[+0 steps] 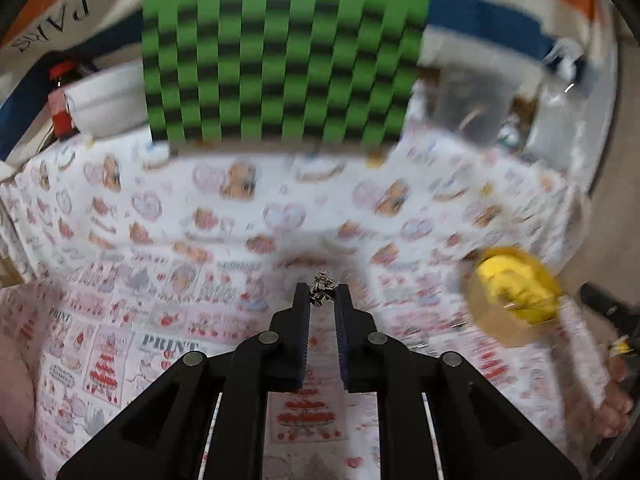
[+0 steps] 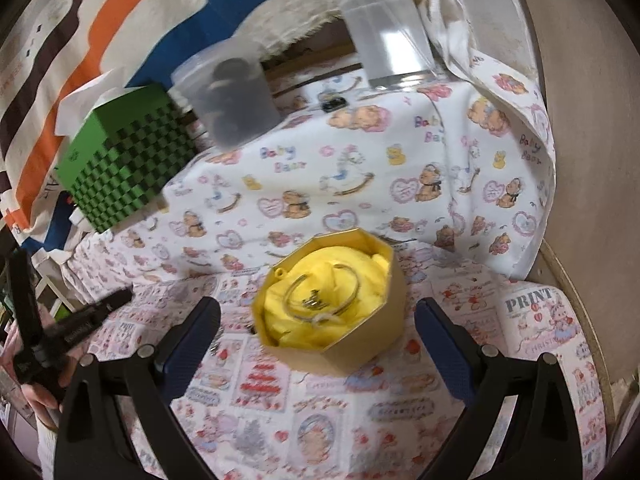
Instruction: Organize jewelry
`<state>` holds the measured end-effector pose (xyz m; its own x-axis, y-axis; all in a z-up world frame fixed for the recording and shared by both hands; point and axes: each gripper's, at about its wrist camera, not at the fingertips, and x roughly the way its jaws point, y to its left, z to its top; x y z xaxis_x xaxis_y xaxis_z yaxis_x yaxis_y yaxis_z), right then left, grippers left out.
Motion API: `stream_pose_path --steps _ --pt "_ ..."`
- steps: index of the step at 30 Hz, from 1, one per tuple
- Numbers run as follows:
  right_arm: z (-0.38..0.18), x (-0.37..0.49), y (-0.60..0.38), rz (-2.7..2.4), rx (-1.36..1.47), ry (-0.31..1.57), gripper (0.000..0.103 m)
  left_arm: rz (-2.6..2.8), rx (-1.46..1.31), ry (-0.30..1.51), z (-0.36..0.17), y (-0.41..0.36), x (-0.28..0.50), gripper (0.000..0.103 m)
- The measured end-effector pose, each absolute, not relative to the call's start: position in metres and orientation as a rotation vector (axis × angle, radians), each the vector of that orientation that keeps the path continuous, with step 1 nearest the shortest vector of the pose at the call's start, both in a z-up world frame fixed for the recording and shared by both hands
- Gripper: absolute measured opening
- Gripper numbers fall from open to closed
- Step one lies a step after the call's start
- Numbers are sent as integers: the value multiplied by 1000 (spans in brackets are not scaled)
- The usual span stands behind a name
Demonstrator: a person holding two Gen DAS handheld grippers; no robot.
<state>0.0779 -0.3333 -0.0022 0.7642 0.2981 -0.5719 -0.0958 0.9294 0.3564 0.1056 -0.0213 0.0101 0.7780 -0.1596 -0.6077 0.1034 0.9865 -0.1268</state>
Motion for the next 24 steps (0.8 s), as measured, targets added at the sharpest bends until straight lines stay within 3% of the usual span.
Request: stream_pose_path --steps 5,10,14,24 --pt "27 53 -297 294 230 619 84 -117 -156 604 30 -4 93 11" --pt "29 58 -246 418 152 703 47 -110 -193 626 28 8 97 11" --pt "12 84 -213 428 134 840 31 -82 -177 645 19 6 101 11" --pt "-25 142 -168 257 -9 1018 28 -23 -195 696 5 19 114 11"
